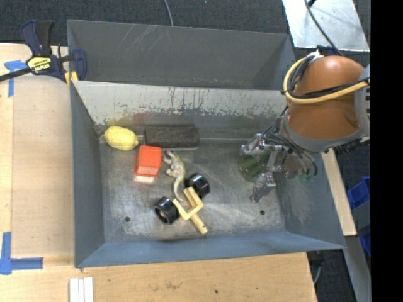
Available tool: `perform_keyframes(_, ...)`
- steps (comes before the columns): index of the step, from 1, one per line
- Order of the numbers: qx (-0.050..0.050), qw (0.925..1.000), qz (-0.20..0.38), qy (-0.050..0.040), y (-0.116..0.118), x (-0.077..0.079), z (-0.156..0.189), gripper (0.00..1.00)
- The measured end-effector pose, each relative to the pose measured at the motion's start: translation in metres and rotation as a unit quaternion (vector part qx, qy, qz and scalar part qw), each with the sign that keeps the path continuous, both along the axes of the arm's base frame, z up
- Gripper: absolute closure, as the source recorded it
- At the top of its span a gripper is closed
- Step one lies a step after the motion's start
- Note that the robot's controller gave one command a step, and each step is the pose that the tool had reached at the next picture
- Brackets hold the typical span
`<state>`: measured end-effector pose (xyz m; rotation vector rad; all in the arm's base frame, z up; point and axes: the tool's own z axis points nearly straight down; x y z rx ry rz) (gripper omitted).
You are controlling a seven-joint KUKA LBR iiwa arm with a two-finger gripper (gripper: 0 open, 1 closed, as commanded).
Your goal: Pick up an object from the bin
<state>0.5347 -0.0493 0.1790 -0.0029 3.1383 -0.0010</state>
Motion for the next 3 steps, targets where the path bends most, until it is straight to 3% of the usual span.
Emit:
perform_keyframes(1, 0.0, 1.0, 0.0, 0.0, 0.0, 0.0, 0.0, 0.0)
perform_keyframes(2, 0.001, 0.9987, 0.05, -0.0005, -0.019, -0.001, -0.008, 0.0)
perform_keyframes(3, -0.002, 0.9958, 0.091, -0.0005, -0.049, 0.012, -0.019, 0.0)
